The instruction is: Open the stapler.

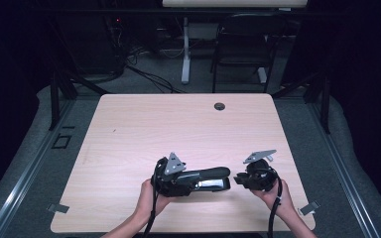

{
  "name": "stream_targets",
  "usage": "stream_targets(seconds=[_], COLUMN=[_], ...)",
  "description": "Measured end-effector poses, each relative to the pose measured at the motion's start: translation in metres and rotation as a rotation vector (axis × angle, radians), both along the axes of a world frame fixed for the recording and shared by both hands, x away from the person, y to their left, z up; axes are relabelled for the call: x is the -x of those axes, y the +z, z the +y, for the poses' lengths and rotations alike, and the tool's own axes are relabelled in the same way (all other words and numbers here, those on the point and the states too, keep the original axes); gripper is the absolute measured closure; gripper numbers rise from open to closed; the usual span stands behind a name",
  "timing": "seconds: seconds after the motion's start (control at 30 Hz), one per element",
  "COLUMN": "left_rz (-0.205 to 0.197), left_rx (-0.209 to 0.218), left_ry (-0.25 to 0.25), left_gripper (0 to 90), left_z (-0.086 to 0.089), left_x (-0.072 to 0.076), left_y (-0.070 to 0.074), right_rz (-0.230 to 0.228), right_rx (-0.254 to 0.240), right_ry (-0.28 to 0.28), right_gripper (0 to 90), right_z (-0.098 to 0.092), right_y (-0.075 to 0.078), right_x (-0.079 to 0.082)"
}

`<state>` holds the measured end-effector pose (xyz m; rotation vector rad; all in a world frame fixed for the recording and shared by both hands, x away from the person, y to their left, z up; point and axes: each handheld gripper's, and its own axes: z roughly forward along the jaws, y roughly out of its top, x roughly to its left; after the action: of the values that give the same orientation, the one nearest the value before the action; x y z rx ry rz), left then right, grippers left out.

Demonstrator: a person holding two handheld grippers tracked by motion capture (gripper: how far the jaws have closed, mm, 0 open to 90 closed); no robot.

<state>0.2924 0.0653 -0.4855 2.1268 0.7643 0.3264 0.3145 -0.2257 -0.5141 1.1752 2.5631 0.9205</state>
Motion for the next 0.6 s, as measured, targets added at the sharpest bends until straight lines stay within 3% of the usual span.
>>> stream_targets(seconds=[0.1, 0.23, 0.4, 0.47, 0.6], left_rz=[-0.021, -0.05, -0.035, -0.037, -0.047], left_rx=[0.012, 0.028, 0.046, 0.047, 0.047], left_ry=[-0.009, -0.036, -0.05, -0.057, -0.057], left_gripper=[42.5, 51.9, 71.3, 81.3, 87.2], left_z=[-0.002, -0.007, -0.013, -0.017, -0.028], left_x=[0.004, 0.011, 0.012, 0.014, 0.021], left_y=[0.001, 0.001, -0.008, -0.012, -0.018], right_rz=[-0.049, -0.039, -0.034, -0.045, -0.048], right_rx=[-0.016, -0.003, -0.003, 0.013, 0.071], right_ry=[0.002, 0.024, 0.052, 0.056, 0.095], right_gripper=[82.6, 83.9, 89.8, 90.0, 90.0], right_z=[0.009, 0.015, 0.02, 0.021, 0.029], right_y=[0.003, -0.001, -0.009, -0.014, -0.027], right_x=[0.007, 0.007, 0.004, 0.004, 0.006])
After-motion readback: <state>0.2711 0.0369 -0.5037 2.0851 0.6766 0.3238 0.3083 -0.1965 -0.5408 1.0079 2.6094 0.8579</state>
